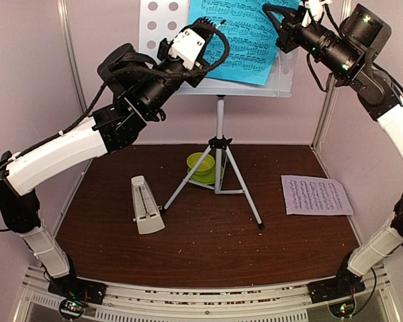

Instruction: Set up the instrument practice props

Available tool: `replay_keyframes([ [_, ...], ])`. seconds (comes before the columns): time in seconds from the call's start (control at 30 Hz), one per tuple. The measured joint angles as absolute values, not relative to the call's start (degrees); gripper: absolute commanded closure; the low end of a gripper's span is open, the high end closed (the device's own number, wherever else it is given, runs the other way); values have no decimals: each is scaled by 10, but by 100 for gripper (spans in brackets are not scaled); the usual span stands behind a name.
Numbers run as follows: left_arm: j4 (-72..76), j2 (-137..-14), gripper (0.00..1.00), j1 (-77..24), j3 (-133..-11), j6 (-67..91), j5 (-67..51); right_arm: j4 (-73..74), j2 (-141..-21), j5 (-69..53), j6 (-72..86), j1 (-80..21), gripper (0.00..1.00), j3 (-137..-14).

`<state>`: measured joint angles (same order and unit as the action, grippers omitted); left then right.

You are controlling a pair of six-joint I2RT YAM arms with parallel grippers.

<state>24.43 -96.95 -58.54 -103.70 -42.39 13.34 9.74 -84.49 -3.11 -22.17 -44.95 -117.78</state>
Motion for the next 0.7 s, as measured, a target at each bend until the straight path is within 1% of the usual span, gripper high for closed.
replay_keyframes([
  [0.3, 233, -967, 100, -585, -1037, -425, 113, 79, -910, -96, -255, -449, 100, -1255],
  [0.47, 224, -966, 100, -584, -1037, -425, 109, 78, -939, -131, -271, -450, 100, -1275],
  [0.7, 221, -966, 100, -580, -1037, -425, 102, 71, -964, -150, -272, -465, 100, -1285],
])
